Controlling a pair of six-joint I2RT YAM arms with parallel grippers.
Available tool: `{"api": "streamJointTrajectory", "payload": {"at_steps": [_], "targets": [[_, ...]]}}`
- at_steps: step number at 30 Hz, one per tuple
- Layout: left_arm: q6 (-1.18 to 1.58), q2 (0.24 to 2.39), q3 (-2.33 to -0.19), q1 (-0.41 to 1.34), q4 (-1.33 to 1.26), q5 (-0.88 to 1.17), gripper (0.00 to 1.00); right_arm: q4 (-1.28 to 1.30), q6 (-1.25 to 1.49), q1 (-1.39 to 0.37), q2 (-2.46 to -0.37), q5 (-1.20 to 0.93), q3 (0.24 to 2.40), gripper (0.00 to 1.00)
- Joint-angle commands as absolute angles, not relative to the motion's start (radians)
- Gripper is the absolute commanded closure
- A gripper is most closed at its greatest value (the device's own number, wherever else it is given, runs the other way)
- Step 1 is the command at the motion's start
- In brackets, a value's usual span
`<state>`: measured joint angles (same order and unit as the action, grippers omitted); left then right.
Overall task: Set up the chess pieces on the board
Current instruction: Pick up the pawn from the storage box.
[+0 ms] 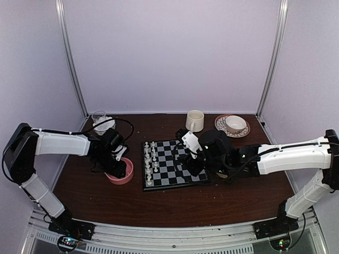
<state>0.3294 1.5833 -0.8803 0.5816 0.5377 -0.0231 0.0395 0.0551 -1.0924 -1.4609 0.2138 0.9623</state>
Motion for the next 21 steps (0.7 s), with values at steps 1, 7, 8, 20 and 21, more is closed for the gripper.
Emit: {"api": "streamJointTrajectory", "payload": {"at_steps": [1,7,8,20,21], "targets": [[0.318,1.614,-0.921,0.581,0.576,-0.024,0.56,0.054,0.055,-1.087,-1.470,0.227,0.986,0.57],[0.312,1.618,-0.921,0.583,0.536,-0.027,0.60,0.051,0.057,-1.086,-1.474,0.224,0.986,0.57],[0.309,1.619,-0.919,0.583,0.522,-0.023,0.60,0.051,0.058,-1.086,-1.475,0.222,0.986,0.57],[0.308,1.661,-0.916,0.584,0.465,-0.078,0.73,0.059,0.062,-1.086,-1.475,0.215,0.991,0.57],[0.311,1.658,-0.913,0.584,0.466,-0.090,0.74,0.059,0.062,-1.086,-1.472,0.215,0.990,0.57]]}}
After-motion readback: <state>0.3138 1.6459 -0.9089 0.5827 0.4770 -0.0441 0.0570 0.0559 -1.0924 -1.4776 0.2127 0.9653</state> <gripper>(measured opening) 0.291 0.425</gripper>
